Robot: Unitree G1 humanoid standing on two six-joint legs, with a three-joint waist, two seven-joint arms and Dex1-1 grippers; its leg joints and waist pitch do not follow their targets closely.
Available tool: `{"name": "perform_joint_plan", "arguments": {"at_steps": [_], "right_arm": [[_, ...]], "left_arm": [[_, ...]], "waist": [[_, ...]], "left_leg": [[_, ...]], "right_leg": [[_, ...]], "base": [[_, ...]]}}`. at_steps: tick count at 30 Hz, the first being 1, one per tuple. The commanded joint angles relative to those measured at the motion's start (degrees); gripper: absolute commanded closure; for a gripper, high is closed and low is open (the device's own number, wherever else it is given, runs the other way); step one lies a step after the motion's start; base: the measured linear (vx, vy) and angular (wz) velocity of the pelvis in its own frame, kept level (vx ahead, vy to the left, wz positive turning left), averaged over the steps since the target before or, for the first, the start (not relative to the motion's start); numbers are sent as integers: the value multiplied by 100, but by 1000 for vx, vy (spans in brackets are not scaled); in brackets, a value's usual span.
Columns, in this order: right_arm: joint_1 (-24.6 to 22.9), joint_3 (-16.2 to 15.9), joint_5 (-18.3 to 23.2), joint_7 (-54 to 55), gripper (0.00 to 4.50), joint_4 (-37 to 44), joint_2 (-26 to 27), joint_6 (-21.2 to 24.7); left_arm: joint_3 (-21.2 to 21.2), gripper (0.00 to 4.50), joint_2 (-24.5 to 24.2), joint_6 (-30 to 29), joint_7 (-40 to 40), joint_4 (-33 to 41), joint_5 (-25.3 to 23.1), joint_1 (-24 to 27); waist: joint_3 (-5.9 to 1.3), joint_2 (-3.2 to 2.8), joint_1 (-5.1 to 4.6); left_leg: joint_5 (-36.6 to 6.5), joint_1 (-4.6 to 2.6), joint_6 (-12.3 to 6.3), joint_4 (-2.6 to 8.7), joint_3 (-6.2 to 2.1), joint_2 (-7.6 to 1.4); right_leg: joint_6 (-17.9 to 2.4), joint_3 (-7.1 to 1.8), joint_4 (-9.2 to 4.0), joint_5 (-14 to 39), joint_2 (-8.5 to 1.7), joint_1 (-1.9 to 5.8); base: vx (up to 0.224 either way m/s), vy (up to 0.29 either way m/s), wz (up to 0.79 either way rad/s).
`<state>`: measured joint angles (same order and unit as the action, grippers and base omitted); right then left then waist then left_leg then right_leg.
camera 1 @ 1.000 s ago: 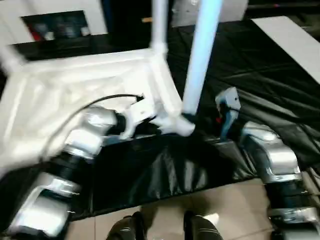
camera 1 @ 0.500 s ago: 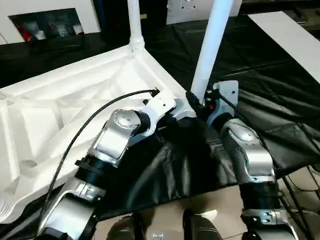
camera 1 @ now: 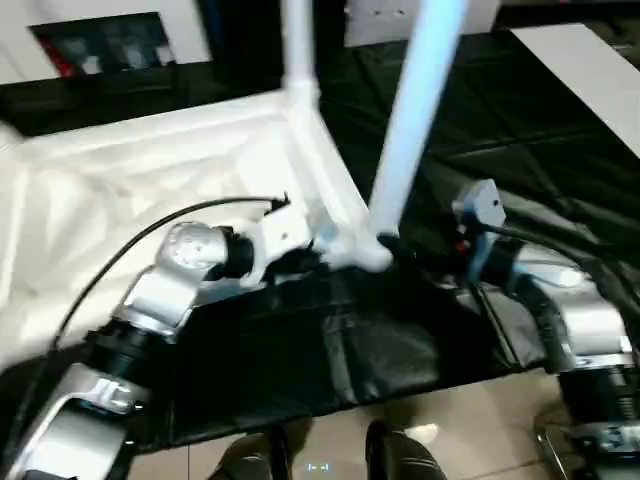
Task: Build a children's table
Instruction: Rotate leg to tighten
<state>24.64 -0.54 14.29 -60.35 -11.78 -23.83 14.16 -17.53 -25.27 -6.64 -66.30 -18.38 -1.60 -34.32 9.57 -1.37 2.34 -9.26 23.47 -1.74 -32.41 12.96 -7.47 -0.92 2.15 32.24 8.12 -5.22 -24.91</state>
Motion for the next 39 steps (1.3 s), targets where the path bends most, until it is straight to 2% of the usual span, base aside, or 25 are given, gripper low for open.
{"name": "perform_joint_plan", "arguments": {"at_steps": [1,3,7,8,17,25,27,28,29,31,32,33,34,35,37,38,39], "right_arm": [[37,-83,172,-478,123,-34,-134,-82],[103,-201,263,-980,123,-124,-305,-123],[221,-373,326,-1585,165,-277,-487,-152],[282,-465,333,-1797,177,-338,-548,-159],[458,-739,288,-2213,245,-484,-566,-257],[427,-834,357,-2369,259,-446,-565,-208],[332,-823,437,-2243,259,-293,-549,14],[229,-769,447,-1866,259,-98,-457,286],[229,-769,447,-1866,260,-98,-457,286],[155,-698,333,-1219,260,45,-257,565],[116,-677,246,-908,260,114,-134,614],[75,-666,182,-653,260,191,-19,671],[-4,-668,1,-45,260,356,272,832],[-38,-631,-139,585,260,459,609,1050],[-30,-536,-239,1286,260,530,1029,1277],[-30,-536,-239,1286,260,530,1029,1277],[8,-447,-394,2083,260,543,1516,1418]], "left_arm": [[-302,450,-81,266,-565,-25,48,14],[-400,450,-207,479,-912,-139,66,-49],[-514,450,-320,859,-1215,-390,0,-182],[-561,450,-347,1003,-1355,-463,4,-224],[-625,450,-319,1195,-1569,-616,25,-324],[-620,450,-265,1312,-1582,-775,30,-372],[-534,450,-204,1147,-1443,-742,70,-351],[-437,450,-109,800,-1174,-640,95,-336],[-437,450,-109,800,-1174,-640,95,-336],[-344,450,54,401,-760,-588,44,-369],[-295,450,152,257,-558,-579,25,-391],[-264,450,239,89,-397,-539,11,-400],[-219,450,436,-221,-11,-441,-68,-417],[-183,450,644,-546,337,-332,-128,-422],[-107,450,919,-894,760,-260,-168,-449],[-107,450,919,-894,760,-260,-168,-449],[-18,450,1253,-1250,1314,-244,-248,-527]], "waist": [[-491,8,23],[-492,11,53],[-493,22,97],[-497,28,96],[-498,54,108],[-468,75,121],[-452,77,118],[-453,76,118],[-434,77,120],[-419,92,108],[-406,76,104],[-384,87,75],[-360,74,31],[-343,83,4],[-314,90,-89],[-306,80,-112],[-305,69,-144]], "left_leg": [[-1071,-282,-599,356,-247,-608],[-1152,-285,-519,360,-255,-609],[-1359,-296,-383,371,-256,-608],[-1333,-281,-371,371,-264,-603],[-1273,-271,-371,354,-255,-607],[-1364,-261,-374,355,-265,-615],[-1434,-263,-334,369,-269,-617],[-1470,-267,-303,376,-273,-620],[-1482,-267,-271,388,-270,-625],[-1642,-266,-171,407,-294,-621],[-1750,-280,-130,402,-296,-613],[-1870,-271,-68,411,-306,-608],[-2088,-254,109,435,-363,-597],[-2316,-283,205,433,-394,-578],[-2531,-254,298,449,-453,-557],[-2574,-254,319,452,-460,-552],[-2692,-272,348,448,-473,-546]], "right_leg": [[-1714,-244,-228,943,-380,273],[-1699,-239,-227,1065,-387,269],[-1647,-248,-245,1329,-404,258],[-1643,-244,-235,1307,-408,268],[-1684,-258,-221,1306,-429,261],[-1589,-267,-246,1637,-437,242],[-1560,-271,-258,1754,-431,239],[-1547,-269,-255,1814,-430,234],[-1529,-275,-255,1830,-426,226],[-1426,-283,-291,2194,-444,216],[-1398,-286,-314,2358,-444,182],[-1334,-292,-343,2559,-454,175],[-1131,-288,-380,3037,-475,174],[-986,-277,-421,3409,-479,133],[-814,-254,-450,3778,-492,142],[-754,-249,-459,3873,-488,138],[-674,-236,-491,3998,-491,111]], "base": [[0,0,0],[0,0,0],[0,0,0],[0,0,0],[0,0,0],[0,0,0],[0,0,0],[0,0,0],[0,0,0],[0,0,0],[0,0,0],[0,0,0],[0,0,0],[0,0,0],[0,0,0],[0,0,0],[0,0,0]]}}
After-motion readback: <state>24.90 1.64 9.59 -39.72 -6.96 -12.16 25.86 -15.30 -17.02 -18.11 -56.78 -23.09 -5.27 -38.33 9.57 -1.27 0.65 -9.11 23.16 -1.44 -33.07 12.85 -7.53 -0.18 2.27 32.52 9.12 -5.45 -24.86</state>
